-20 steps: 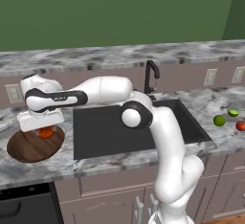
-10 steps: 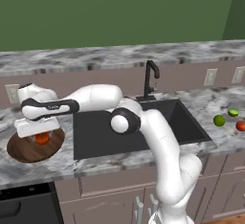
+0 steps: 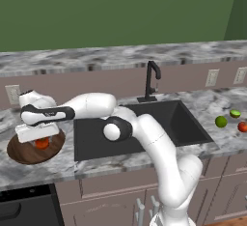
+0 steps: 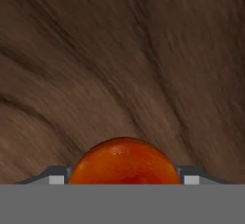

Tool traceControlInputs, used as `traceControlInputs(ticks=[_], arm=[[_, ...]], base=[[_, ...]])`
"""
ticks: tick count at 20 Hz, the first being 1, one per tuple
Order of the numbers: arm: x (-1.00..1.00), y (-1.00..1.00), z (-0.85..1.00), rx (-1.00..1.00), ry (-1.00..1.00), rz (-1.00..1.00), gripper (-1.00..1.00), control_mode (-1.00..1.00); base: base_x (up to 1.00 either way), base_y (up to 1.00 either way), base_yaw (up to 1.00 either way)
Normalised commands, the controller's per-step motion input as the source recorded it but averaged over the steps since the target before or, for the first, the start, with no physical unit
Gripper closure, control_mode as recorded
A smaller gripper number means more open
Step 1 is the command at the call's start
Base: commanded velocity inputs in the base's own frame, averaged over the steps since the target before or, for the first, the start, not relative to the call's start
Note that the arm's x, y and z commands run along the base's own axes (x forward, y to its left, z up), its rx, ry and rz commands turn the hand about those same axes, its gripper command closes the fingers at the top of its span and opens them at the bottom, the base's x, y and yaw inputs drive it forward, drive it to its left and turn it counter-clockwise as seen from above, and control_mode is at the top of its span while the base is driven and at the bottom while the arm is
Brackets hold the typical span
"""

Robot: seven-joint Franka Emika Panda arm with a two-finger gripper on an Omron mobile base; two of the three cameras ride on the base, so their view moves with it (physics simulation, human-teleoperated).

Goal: There is a mixed pile of frozen fruits and vegetables on the counter. Locate all the frozen vegetables and place the items in a bowl on the counter. Take all the frozen fruits and defrost them in a running sink.

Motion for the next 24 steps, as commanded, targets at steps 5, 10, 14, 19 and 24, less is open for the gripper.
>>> traceControlInputs(ticks=[5, 10, 14, 19, 24], arm=[[0.05, 0.24, -0.2, 0.0, 0.03, 0.01, -1.0, -1.0], [0.0, 0.06, 0.05, -0.01, 0.0, -0.01, -1.0, -1.0], [-0.02, -0.01, 0.31, -0.05, 0.01, -0.03, -1.0, -1.0], [-0.09, -0.14, 0.68, 0.01, 0.0, -0.02, -1.0, -1.0], [-0.11, -0.23, 0.56, 0.01, -0.01, -0.03, -1.0, -1.0]], base=[[0.0, 0.0, 0.0], [0.0, 0.0, 0.0], [0.0, 0.0, 0.0], [0.0, 0.0, 0.0], [0.0, 0.0, 0.0]])
